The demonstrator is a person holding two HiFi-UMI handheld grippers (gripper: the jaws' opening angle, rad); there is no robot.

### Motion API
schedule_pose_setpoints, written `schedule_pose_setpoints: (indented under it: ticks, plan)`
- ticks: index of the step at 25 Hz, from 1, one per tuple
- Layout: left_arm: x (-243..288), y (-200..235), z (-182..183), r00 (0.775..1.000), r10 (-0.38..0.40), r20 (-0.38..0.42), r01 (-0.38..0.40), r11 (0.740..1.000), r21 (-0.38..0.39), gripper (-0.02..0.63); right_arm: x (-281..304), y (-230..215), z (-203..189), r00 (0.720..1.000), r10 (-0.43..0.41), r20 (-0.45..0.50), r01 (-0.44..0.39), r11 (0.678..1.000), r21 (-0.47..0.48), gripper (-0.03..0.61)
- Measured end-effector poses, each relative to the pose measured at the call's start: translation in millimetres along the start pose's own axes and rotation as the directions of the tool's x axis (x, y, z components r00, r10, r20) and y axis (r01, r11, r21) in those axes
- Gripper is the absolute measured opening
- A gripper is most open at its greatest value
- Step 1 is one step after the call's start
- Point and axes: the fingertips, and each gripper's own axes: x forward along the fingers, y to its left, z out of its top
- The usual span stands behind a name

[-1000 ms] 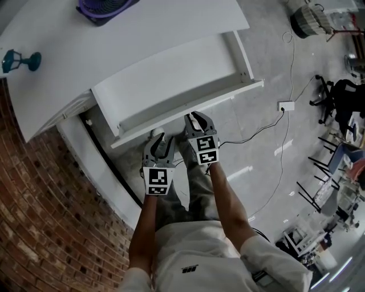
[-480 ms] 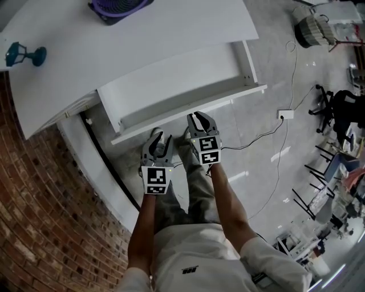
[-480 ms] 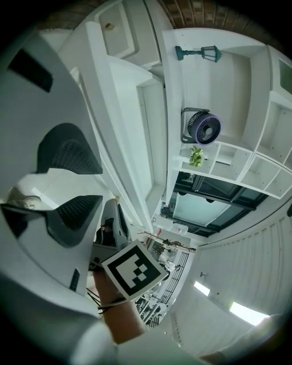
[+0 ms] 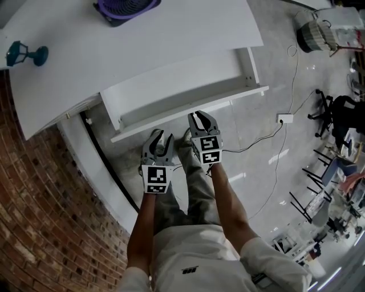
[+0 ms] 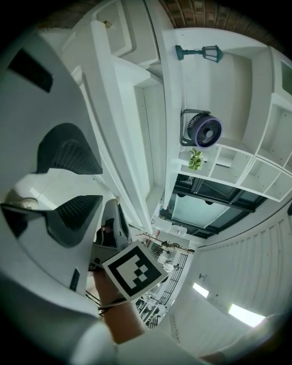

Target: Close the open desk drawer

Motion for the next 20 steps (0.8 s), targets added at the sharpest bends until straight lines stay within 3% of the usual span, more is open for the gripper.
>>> schedule_pose_setpoints:
  ticks: [20]
  plan:
    - [19.3, 34.3, 21.2, 0.999, 0.031, 0.031, -0.031, 0.999, -0.009, 0.124, 28.4, -4.3, 30.0, 1.0, 0.006, 0.011, -0.006, 1.0, -0.014, 0.077]
